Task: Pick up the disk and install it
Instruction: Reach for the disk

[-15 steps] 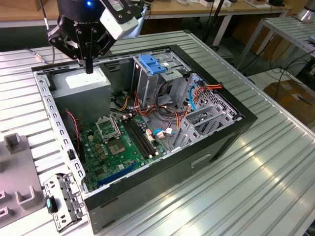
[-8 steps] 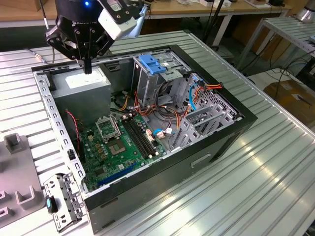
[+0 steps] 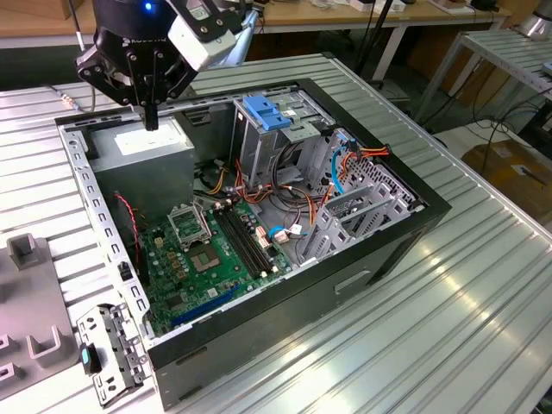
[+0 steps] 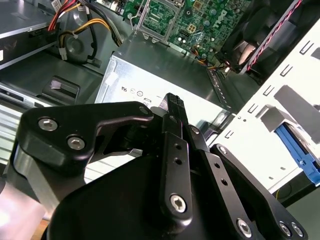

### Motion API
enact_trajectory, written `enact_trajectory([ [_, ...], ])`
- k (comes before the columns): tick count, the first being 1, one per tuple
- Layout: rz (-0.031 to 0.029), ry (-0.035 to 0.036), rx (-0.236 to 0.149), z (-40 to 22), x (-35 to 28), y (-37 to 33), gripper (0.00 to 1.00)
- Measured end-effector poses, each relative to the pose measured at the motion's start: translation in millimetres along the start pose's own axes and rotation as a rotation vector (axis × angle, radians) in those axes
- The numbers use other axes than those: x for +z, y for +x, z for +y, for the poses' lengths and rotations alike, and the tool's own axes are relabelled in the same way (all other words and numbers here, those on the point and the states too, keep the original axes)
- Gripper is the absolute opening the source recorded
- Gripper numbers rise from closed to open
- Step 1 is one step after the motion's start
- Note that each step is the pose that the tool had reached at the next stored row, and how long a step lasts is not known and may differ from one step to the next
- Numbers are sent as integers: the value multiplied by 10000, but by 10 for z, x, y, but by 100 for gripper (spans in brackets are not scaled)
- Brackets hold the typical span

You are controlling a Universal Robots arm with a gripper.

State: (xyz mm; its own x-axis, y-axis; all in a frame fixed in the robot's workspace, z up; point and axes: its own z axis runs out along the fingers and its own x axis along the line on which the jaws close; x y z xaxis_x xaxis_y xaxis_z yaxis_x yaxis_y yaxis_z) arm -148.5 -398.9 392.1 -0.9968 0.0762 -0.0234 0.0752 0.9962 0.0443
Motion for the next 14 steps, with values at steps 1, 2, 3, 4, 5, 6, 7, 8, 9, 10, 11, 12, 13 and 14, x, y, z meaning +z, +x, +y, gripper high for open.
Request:
enact_trajectory([
  [1,0,0,0,0,0,4,11],
  [2,0,0,0,-1,0,8,11],
  [3,-1,-1,0,-1,0,12,11],
  [4,0,0,0,-1,0,17,11],
  [5,0,0,0,-2,0,23,11],
  [6,0,0,0,-2,0,28,11],
  [7,0,0,0,-2,0,31,11],
  [8,0,0,0,-3,1,37,11],
  [9,0,0,0,-3,1,44,11],
  [10,0,0,0,-4,1,48,11],
  [11,0,0,0,-4,1,52,11],
  [12,0,0,0,-4,1,55,11],
  [13,0,0,0,-5,1,59,11],
  [14,0,0,0,-5,1,62,11],
])
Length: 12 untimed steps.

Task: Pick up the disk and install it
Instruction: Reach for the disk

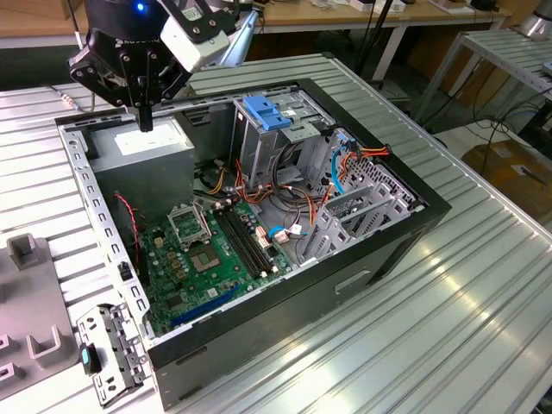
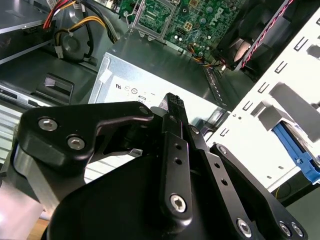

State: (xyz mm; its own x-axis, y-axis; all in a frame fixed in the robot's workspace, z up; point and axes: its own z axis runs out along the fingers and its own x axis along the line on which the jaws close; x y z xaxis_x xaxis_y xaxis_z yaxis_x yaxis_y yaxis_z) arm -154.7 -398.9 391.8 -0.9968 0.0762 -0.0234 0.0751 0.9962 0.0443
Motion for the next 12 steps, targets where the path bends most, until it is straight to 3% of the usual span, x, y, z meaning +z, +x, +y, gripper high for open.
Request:
enact_trajectory([
  [12,0,0,0,-5,0,68,11],
])
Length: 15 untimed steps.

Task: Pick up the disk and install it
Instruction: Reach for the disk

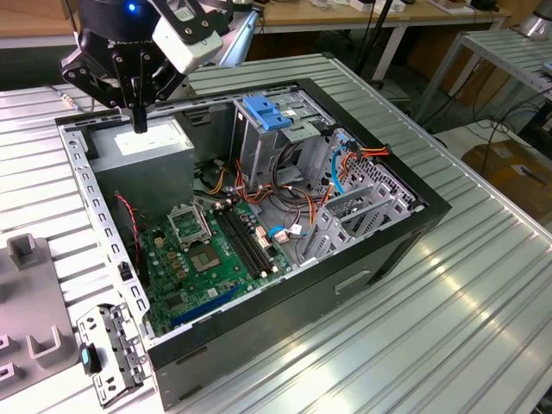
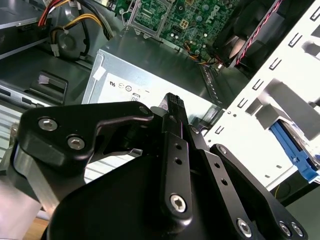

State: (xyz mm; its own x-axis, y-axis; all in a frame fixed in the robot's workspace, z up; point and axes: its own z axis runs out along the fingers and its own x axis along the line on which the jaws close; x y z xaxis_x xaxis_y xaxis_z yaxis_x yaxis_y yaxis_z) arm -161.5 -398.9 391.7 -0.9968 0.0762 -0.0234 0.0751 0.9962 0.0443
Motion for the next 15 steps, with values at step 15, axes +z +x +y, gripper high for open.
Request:
enact_trajectory([
  [15,-1,0,0,-7,0,87,11],
])
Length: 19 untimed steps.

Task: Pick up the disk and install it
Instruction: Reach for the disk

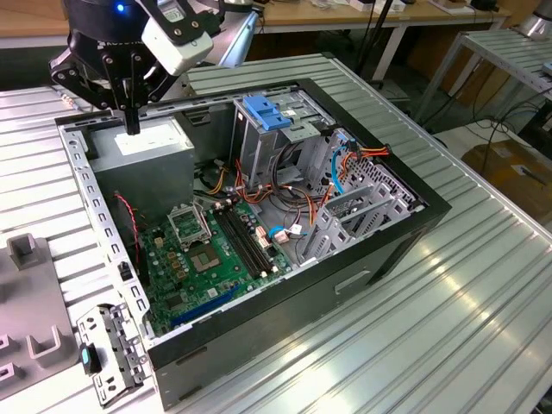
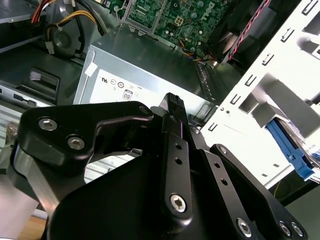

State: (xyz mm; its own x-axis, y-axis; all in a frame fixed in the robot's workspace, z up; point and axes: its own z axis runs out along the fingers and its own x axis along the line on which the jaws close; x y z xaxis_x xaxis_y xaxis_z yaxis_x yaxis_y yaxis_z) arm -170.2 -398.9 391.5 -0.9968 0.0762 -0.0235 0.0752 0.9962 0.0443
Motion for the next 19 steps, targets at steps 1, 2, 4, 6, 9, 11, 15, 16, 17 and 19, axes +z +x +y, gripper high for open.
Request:
enact_trajectory([
  [1,0,0,0,0,0,4,11],
  [2,0,0,0,-1,0,9,11],
  [4,0,0,0,-1,0,18,11],
  [6,0,0,0,-2,0,27,11],
  [9,1,0,0,-4,0,50,11],
  [11,1,1,0,-5,-1,60,11],
  [15,0,0,0,-6,0,81,11],
  [16,0,0,-1,-7,0,85,11],
  [17,0,0,-1,-7,-1,90,11],
  [19,0,0,-1,-8,-1,100,11],
])
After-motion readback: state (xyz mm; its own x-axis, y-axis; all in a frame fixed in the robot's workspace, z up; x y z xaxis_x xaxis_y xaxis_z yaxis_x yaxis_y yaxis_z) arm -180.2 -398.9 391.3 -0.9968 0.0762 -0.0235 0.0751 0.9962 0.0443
